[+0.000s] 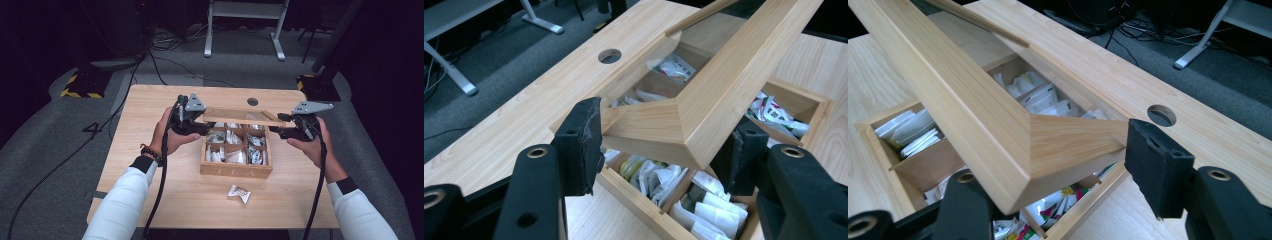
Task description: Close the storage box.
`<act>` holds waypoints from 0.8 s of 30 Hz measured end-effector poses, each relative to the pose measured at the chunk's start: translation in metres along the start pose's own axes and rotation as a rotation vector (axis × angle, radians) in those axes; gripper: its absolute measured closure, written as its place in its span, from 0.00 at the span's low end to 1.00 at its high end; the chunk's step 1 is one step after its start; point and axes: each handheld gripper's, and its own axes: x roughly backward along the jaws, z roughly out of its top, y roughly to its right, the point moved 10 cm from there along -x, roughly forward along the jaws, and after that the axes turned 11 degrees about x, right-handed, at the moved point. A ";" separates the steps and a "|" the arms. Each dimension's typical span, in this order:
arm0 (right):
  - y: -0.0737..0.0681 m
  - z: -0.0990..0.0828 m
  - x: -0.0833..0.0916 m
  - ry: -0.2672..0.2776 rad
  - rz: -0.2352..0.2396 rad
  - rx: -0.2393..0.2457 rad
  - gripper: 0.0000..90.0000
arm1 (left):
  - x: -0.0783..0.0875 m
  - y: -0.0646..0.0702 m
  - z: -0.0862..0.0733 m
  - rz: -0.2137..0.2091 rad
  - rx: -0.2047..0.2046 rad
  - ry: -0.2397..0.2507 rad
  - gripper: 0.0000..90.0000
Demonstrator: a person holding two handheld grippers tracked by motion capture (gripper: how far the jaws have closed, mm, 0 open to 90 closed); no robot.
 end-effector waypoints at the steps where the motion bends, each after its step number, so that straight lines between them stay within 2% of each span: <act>1: -0.001 -0.001 0.000 -0.001 0.000 0.005 0.47 | 0.000 0.000 -0.001 -0.002 -0.001 0.000 0.48; 6: -0.008 -0.005 0.001 0.002 0.005 0.013 0.44 | 0.001 0.004 -0.010 -0.008 -0.002 -0.008 0.47; 14: -0.017 -0.017 0.003 -0.009 0.037 0.020 0.41 | 0.002 0.009 -0.022 -0.008 -0.019 -0.023 0.45; 24: -0.029 -0.027 0.004 -0.022 0.048 0.039 0.37 | 0.000 0.015 -0.038 -0.022 -0.013 -0.039 0.43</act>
